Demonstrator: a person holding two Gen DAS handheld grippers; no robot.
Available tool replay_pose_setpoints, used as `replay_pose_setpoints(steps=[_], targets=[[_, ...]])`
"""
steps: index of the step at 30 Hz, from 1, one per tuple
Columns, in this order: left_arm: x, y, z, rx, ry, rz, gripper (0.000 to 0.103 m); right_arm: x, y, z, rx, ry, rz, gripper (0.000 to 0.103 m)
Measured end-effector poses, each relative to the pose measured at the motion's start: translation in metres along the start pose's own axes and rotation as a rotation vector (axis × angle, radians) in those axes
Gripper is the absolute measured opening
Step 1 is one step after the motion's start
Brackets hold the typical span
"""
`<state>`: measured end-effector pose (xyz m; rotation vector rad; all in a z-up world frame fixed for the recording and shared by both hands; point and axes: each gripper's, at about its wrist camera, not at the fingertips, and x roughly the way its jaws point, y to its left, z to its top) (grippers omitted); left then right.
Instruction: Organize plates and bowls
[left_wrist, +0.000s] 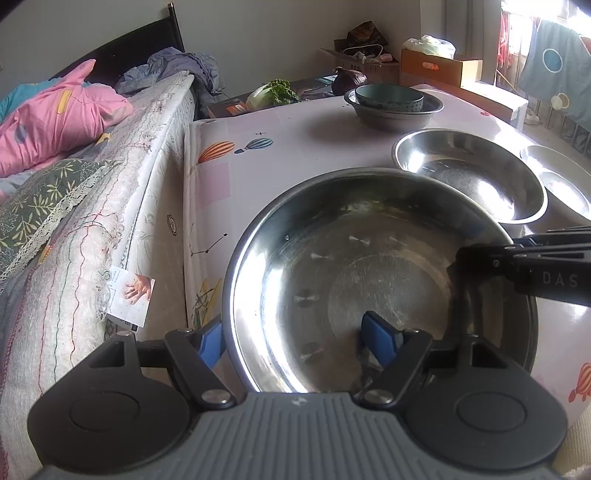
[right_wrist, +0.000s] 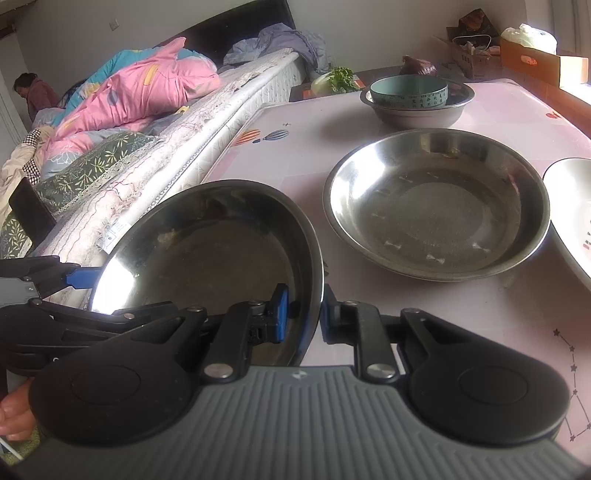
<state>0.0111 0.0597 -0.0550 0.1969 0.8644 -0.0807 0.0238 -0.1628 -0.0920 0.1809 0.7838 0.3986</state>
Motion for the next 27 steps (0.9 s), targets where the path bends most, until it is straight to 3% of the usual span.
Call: replay_pose_setpoints(steps=[13, 27], targets=[[-0.016, -0.013, 0.020, 0.029, -0.059, 0.001, 0.077, -0.023, -0.009, 0.011, -0.001, -0.059, -0.012, 0.018], [-0.014, -0.050, 0.059, 0.107, -0.122, -0.048, 0.077, -0.051, -0.048, 0.025, 0.059, -0.120, -0.079, 0.019]])
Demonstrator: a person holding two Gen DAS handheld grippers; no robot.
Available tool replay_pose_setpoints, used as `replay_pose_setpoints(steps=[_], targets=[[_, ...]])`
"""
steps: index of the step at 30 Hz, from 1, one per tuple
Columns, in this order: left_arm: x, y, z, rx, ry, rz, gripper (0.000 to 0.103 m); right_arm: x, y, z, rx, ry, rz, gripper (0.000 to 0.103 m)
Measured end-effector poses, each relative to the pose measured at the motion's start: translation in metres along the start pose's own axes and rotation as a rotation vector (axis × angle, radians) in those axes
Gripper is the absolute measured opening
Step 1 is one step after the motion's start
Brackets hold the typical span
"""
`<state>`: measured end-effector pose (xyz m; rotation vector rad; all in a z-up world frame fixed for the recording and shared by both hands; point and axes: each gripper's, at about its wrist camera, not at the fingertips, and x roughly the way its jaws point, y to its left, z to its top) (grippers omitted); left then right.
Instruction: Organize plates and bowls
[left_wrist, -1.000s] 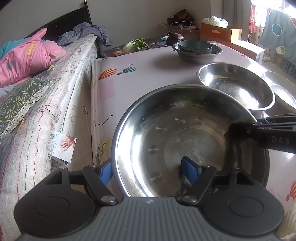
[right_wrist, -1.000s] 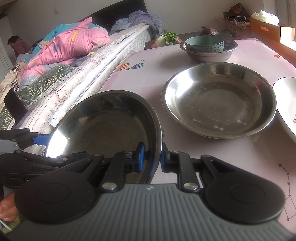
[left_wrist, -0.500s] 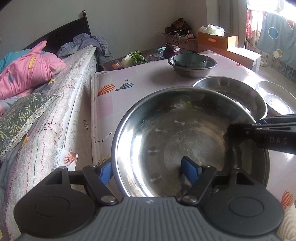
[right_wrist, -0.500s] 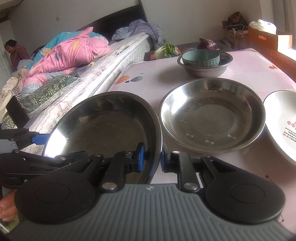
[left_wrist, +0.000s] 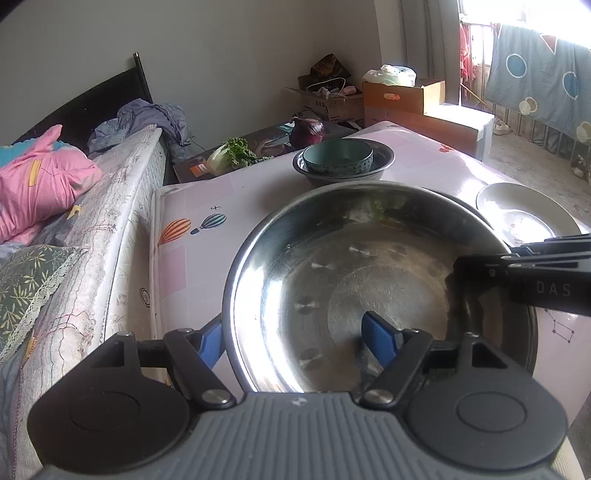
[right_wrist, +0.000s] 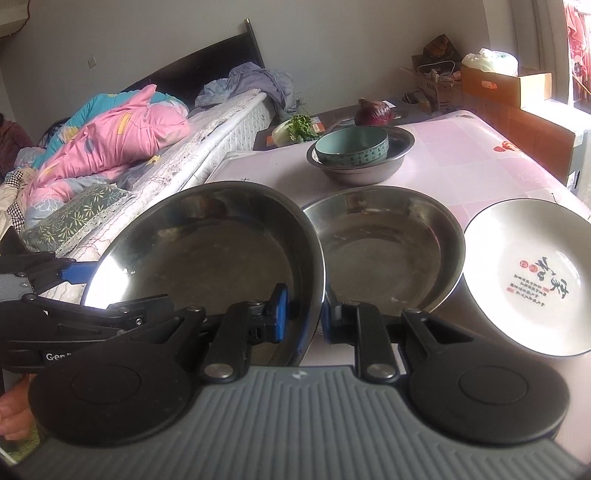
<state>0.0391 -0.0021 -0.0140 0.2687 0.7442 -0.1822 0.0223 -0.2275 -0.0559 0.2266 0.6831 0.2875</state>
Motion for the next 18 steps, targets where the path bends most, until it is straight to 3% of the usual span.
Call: replay_pose_setpoints(steps=[8, 18], targets=[[0.025, -0.025, 0.023, 0.043, 0.005, -0.047, 0.077, -0.003, -0.038, 0.008, 0.064, -0.017, -0.045, 0.019], [0.072, -0.045, 0.043, 0.050, 0.071, -0.100, 0.077, 0.018, -0.077, 0.015, 0.135, 0.017, -0.086, 0.020]])
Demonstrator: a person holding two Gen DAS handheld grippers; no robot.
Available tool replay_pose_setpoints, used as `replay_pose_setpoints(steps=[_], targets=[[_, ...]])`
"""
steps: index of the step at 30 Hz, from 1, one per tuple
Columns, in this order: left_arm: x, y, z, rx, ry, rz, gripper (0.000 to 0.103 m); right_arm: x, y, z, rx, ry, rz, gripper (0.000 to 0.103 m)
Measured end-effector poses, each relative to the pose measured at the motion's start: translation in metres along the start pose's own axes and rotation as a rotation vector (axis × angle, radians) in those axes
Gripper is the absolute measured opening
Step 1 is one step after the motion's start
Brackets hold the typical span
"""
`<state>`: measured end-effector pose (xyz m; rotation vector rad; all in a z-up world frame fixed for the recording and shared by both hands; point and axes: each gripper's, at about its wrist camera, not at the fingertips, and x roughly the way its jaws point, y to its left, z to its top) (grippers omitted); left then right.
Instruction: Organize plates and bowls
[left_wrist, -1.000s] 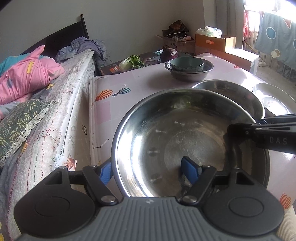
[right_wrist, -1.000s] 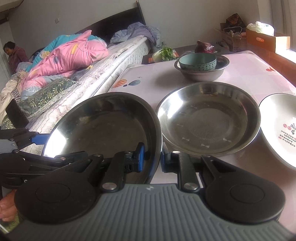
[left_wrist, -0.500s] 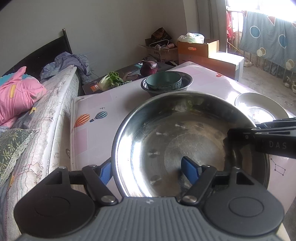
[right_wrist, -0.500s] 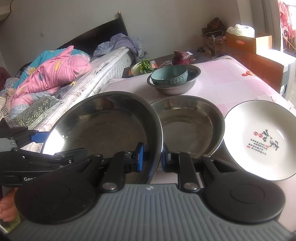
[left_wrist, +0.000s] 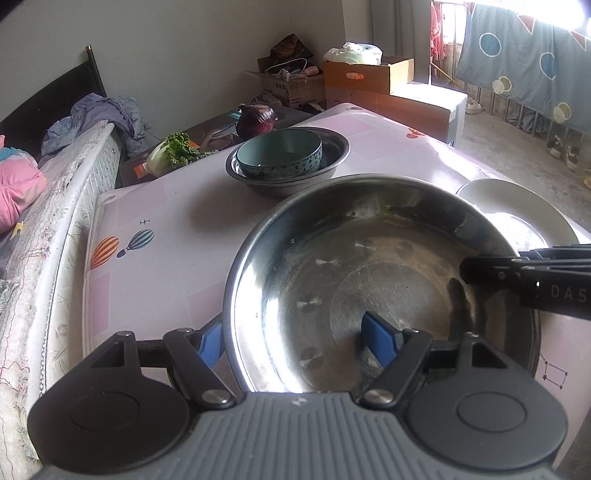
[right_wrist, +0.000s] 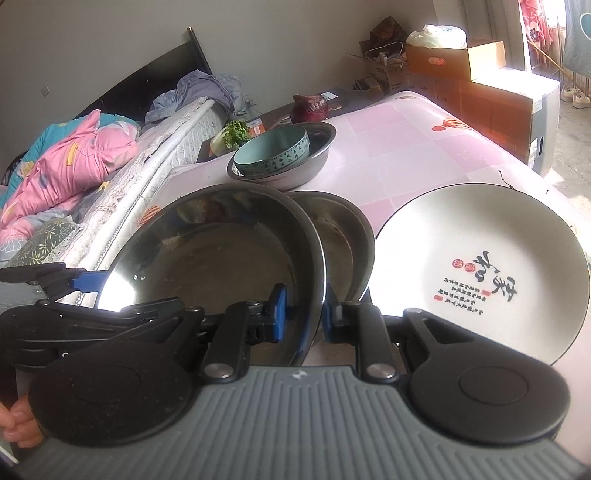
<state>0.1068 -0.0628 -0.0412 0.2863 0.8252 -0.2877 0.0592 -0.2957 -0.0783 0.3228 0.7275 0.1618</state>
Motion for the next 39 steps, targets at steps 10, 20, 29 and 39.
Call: replay_pose_setpoints(steps=[10, 20, 29, 39], targets=[[0.030, 0.000, 0.011, -0.013, 0.041, -0.035, 0.077, 0.026, -0.013, 0.017, 0.024, 0.018, -0.013, 0.020], [0.027, -0.003, 0.015, 0.003, 0.012, -0.035, 0.077, 0.034, -0.025, 0.027, 0.044, 0.001, -0.044, 0.030], [0.024, 0.000, 0.010, -0.017, 0.021, -0.029, 0.077, 0.034, -0.028, 0.024, 0.053, 0.004, -0.037, 0.040], [0.018, 0.001, 0.002, -0.028, 0.022, -0.028, 0.078, 0.037, -0.016, 0.016, 0.029, 0.028, -0.040, 0.049]])
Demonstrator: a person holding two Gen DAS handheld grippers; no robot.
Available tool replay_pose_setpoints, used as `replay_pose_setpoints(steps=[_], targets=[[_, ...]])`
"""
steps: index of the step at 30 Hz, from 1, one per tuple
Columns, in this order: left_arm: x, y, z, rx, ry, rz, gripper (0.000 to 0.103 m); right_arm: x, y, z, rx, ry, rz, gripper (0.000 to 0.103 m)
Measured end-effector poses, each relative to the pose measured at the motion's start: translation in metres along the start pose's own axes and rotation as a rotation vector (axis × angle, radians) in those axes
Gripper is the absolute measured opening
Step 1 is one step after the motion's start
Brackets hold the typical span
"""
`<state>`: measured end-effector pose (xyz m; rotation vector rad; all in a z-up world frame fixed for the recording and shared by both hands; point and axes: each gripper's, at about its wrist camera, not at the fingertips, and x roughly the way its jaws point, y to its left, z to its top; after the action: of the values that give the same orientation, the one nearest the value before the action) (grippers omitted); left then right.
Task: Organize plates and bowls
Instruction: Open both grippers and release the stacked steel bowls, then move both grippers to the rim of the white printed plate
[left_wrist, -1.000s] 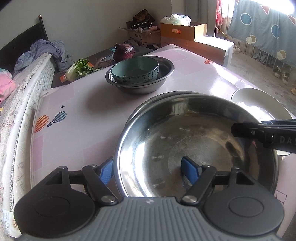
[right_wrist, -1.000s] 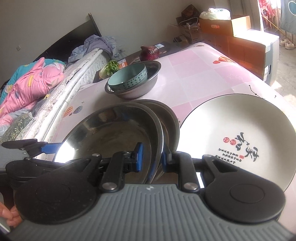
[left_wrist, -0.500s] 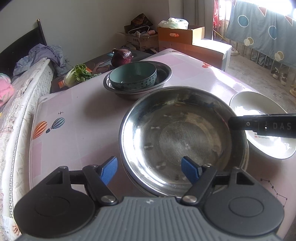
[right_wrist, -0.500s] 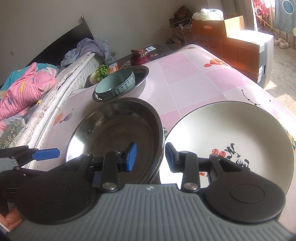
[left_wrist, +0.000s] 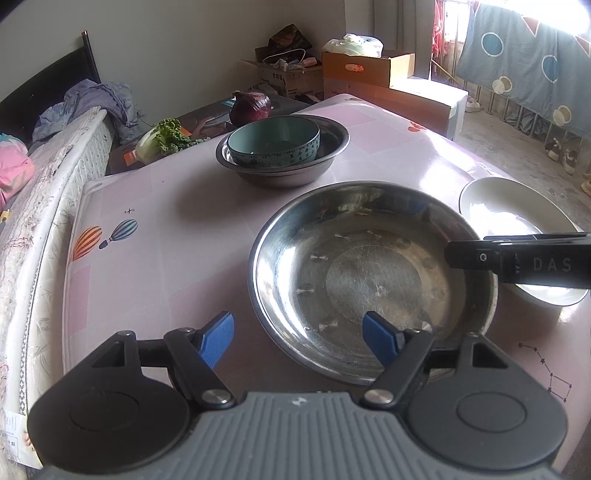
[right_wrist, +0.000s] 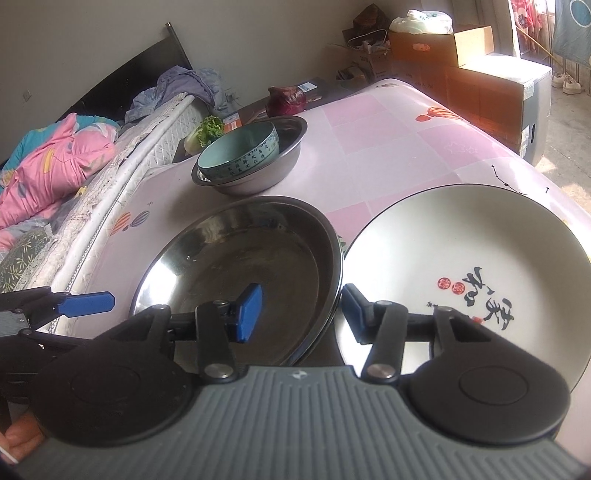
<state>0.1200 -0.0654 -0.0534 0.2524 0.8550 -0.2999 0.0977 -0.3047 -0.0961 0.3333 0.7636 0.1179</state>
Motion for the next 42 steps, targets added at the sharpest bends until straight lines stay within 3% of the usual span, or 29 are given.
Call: replay_pose_setpoints(steps=[13, 20, 42], targets=[[0.003, 0.000, -0.010, -0.016, 0.023, -0.038, 0.078, 0.013, 0.002, 0.014, -0.020, 0.008, -0.028, 0.052], [0.010, -0.002, -0.014, -0.030, 0.045, -0.066, 0.078, 0.020, 0.007, 0.014, -0.047, 0.016, -0.039, 0.062], [0.006, 0.003, -0.019, -0.056, 0.042, -0.064, 0.078, 0.014, 0.027, 0.015, -0.121, 0.031, -0.034, 0.063]])
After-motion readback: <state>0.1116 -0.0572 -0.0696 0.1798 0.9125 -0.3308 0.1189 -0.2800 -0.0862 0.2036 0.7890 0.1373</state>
